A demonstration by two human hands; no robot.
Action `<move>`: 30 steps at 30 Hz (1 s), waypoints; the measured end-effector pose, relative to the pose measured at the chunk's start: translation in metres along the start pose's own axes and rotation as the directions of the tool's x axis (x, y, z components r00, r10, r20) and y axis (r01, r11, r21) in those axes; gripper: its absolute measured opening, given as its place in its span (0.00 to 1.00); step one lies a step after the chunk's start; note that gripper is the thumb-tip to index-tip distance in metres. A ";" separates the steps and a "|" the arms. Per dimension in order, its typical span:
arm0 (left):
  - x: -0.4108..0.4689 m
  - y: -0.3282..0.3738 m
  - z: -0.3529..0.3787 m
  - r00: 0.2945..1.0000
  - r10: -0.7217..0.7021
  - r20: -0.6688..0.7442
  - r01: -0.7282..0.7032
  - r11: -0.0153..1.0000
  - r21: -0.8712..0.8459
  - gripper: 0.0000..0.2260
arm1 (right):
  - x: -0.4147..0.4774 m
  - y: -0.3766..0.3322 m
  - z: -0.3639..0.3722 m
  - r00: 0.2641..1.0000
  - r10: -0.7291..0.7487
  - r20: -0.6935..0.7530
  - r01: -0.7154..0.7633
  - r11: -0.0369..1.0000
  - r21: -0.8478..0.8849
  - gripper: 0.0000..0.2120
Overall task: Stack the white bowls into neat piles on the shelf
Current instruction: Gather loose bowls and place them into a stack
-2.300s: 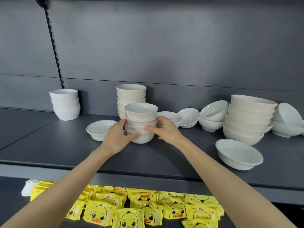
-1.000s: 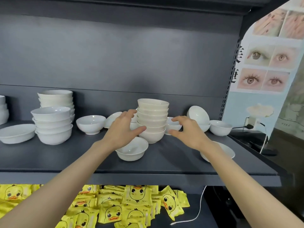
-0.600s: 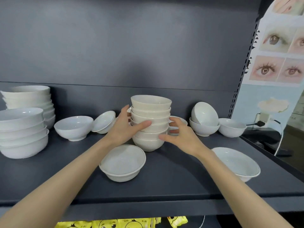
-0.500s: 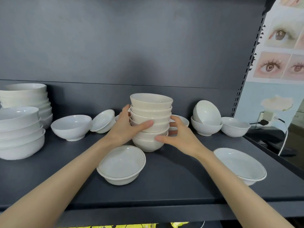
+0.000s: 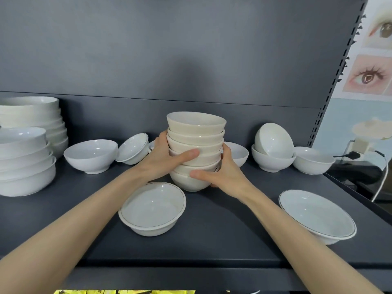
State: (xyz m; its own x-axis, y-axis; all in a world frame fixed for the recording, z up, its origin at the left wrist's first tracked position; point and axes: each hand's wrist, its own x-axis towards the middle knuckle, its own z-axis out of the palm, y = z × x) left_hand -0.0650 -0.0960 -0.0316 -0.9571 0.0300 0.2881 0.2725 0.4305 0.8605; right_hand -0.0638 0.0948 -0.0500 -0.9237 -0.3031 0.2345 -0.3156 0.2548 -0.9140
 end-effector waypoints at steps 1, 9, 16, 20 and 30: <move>0.000 0.000 0.000 1.000 -0.003 0.000 0.003 1.000 0.009 0.52 | 0.001 0.001 0.001 1.000 -0.006 -0.012 0.006 1.000 0.008 0.42; 0.001 0.002 0.000 0.999 0.002 0.033 -0.003 0.999 0.035 0.42 | -0.006 0.003 0.001 0.998 0.057 0.015 -0.059 0.995 0.084 0.44; -0.006 0.011 0.000 0.994 -0.014 0.107 0.020 0.998 -0.057 0.25 | -0.003 0.002 0.001 0.994 0.101 0.041 -0.106 0.985 0.139 0.41; -0.010 0.013 -0.001 0.996 0.005 0.091 0.006 0.994 -0.113 0.16 | -0.004 0.002 0.003 0.996 0.090 -0.010 -0.087 0.985 0.152 0.40; -0.022 0.037 -0.007 0.999 -0.001 0.036 0.007 0.985 -0.172 0.22 | -0.012 -0.019 -0.008 0.997 0.063 -0.039 -0.056 0.987 0.153 0.36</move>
State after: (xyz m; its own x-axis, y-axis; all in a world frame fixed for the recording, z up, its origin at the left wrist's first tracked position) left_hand -0.0336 -0.0871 -0.0034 -0.9603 0.0620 0.2720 0.2785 0.2694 0.9219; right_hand -0.0487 0.1006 -0.0330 -0.9494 -0.2507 0.1892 -0.2263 0.1282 -0.9656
